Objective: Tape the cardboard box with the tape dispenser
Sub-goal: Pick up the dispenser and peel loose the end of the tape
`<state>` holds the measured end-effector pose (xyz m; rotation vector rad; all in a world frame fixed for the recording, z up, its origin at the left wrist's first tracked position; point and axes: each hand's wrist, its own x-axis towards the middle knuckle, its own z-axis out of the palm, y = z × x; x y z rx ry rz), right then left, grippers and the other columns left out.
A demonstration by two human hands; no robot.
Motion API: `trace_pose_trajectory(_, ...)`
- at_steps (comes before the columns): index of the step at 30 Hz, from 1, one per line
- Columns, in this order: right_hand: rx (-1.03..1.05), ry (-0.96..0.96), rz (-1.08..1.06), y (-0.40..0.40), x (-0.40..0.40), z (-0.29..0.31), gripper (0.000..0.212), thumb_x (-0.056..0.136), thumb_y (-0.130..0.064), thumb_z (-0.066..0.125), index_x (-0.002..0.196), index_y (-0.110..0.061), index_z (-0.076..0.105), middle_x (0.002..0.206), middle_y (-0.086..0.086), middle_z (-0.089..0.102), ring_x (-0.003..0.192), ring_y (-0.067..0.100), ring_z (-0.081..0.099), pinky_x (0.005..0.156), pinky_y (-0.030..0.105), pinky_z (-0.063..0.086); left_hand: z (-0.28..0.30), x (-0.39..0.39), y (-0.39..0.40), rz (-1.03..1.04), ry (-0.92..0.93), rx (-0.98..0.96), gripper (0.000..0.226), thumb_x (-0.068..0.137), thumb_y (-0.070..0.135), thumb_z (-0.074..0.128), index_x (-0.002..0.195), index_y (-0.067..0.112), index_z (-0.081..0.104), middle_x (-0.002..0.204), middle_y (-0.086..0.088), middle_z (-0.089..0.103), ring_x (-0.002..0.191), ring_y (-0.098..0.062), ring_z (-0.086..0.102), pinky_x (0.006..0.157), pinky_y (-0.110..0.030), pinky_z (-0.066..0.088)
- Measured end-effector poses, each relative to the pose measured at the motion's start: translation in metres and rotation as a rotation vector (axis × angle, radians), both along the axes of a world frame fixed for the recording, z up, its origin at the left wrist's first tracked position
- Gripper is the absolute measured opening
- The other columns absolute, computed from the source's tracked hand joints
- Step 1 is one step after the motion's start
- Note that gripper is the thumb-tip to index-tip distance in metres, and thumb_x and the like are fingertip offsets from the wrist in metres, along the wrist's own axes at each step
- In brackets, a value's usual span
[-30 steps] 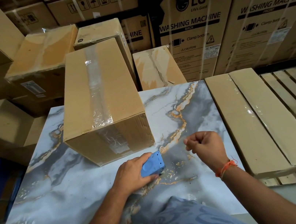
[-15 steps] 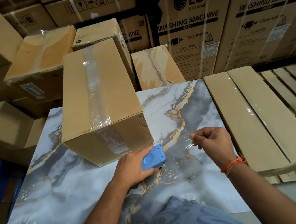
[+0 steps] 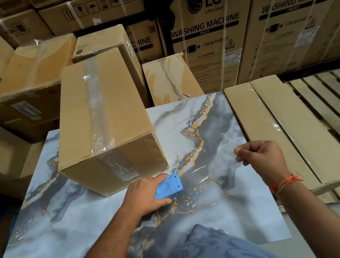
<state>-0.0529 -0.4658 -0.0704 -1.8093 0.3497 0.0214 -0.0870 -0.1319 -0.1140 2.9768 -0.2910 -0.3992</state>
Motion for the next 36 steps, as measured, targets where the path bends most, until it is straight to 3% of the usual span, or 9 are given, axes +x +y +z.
trace_pose_trajectory(11,-0.025,0.050,-0.017,-0.031,-0.012,-0.019,0.012,0.085,-0.010,0.076,0.074,-0.004,0.076,0.068,0.014,0.074,0.057,0.016,0.061,0.060,0.026,0.053,0.005,0.015,-0.057,-0.078,0.117,0.162,0.066,0.074,0.058,0.068,0.135,0.041,0.050,0.116,-0.004,0.069,0.108,-0.030,0.064,0.082,-0.034,0.045)
trace_pose_trajectory(15,-0.040,0.073,-0.055,-0.051,-0.017,-0.031,0.013,0.085,-0.012,0.076,0.072,-0.009,0.076,0.065,0.010,0.074,0.055,0.013,0.063,0.059,0.024,0.054,0.004,0.017,-0.085,-0.100,0.138,0.182,0.057,0.075,0.051,0.069,0.128,0.038,0.055,0.113,-0.002,0.069,0.107,-0.030,0.064,0.081,-0.034,0.046)
trace_pose_trajectory(18,-0.076,0.083,-0.041,-0.062,-0.020,-0.035,0.014,0.085,-0.014,0.076,0.071,-0.011,0.077,0.063,0.006,0.075,0.050,0.001,0.061,0.055,0.015,0.048,0.000,0.018,-0.107,-0.110,0.161,0.213,0.053,0.073,0.047,0.069,0.123,0.035,0.056,0.113,-0.003,0.069,0.107,-0.030,0.065,0.079,-0.033,0.045)
trace_pose_trajectory(22,-0.118,0.083,-0.035,-0.070,-0.021,-0.039,0.015,0.086,-0.015,0.075,0.071,-0.013,0.077,0.062,0.002,0.074,0.051,0.000,0.062,0.059,0.019,0.047,-0.003,0.021,-0.137,-0.134,0.183,0.220,0.053,0.077,0.050,0.068,0.127,0.034,0.056,0.115,-0.004,0.069,0.109,-0.030,0.065,0.083,-0.033,0.047)
trace_pose_trajectory(26,-0.227,0.076,-0.005,-0.073,-0.020,-0.040,0.016,0.085,-0.015,0.072,0.071,-0.018,0.078,0.061,-0.004,0.074,0.053,0.002,0.061,0.058,0.021,0.049,-0.004,0.028,-0.149,-0.040,0.273,0.068,0.062,0.074,0.057,0.067,0.129,0.030,0.056,0.115,-0.006,0.069,0.108,-0.031,0.065,0.079,-0.034,0.050)
trace_pose_trajectory(29,-0.328,0.025,0.047,-0.065,-0.021,-0.034,0.009,0.085,-0.016,0.073,0.081,-0.020,0.079,0.064,-0.005,0.074,0.053,0.004,0.063,0.053,0.009,0.045,0.000,0.043,-0.143,0.039,0.379,-0.063,0.064,0.075,0.042,0.068,0.136,0.027,0.056,0.127,-0.007,0.067,0.110,-0.028,0.064,0.085,-0.035,0.056)
trace_pose_trajectory(32,-0.456,-0.049,0.088,-0.046,-0.024,-0.025,0.009,0.084,-0.016,0.073,0.089,-0.019,0.080,0.054,-0.010,0.064,0.052,0.001,0.060,0.054,0.003,0.040,0.005,0.057,-0.135,0.039,0.452,-0.134,0.060,0.083,0.026,0.068,0.142,0.024,0.055,0.135,-0.007,0.063,0.115,-0.026,0.062,0.085,-0.028,0.050)
trace_pose_trajectory(36,-0.570,-0.099,0.115,-0.012,-0.032,-0.013,0.014,0.086,-0.017,0.071,0.097,-0.018,0.079,0.064,-0.005,0.070,0.061,0.013,0.062,0.065,0.020,0.046,-0.001,0.067,-0.126,0.034,0.506,-0.262,0.056,0.083,0.024,0.068,0.139,0.024,0.058,0.124,-0.007,0.069,0.105,-0.021,0.065,0.075,-0.025,0.046)
